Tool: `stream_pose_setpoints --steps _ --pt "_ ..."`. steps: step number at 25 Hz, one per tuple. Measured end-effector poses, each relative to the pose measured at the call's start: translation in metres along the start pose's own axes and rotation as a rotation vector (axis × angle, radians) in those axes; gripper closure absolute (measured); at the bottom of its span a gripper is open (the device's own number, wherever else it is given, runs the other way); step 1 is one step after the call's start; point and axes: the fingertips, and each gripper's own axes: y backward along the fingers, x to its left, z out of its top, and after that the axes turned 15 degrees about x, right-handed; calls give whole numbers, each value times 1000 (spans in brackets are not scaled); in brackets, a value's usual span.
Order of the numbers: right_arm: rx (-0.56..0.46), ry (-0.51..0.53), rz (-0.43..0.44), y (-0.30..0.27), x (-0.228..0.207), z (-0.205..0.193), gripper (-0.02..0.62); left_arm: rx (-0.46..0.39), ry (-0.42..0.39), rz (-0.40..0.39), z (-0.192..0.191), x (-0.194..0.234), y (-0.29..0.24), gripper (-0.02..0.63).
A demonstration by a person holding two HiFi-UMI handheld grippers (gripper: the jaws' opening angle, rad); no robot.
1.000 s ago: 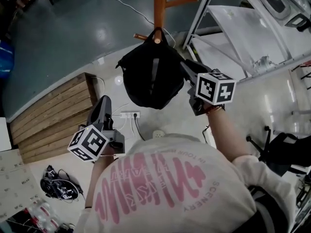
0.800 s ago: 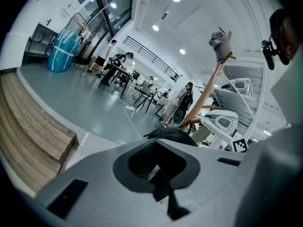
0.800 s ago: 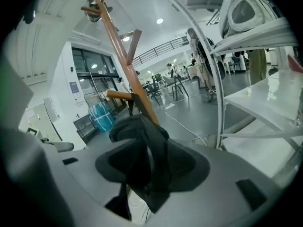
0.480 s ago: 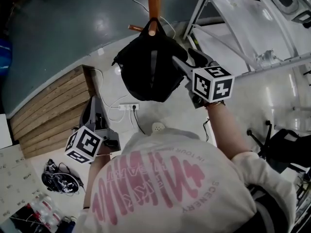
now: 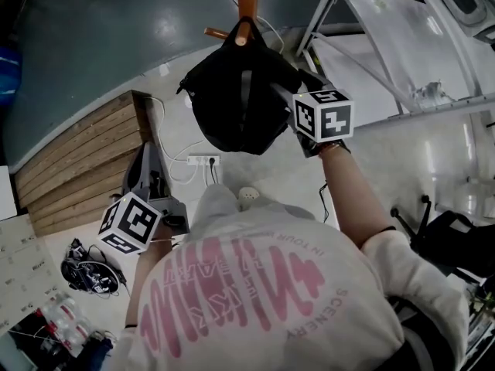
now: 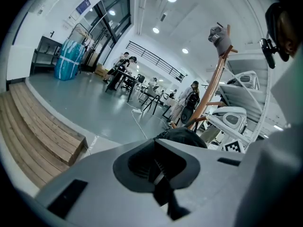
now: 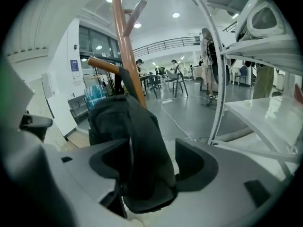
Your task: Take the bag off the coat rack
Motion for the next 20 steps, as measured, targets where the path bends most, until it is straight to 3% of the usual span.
stream_pose_setpoints --steps 6,10,20 --pt "18 -46 56 -11 -4 -7 379 22 1 24 -7 -2 2 601" --pt "28 -36 36 -12 -10 -7 405 -11 -42 9 4 -14 0 601" --pt "5 -2 -3 -11 -15 -8 440 77 -46 -56 -11 -26 -34 601"
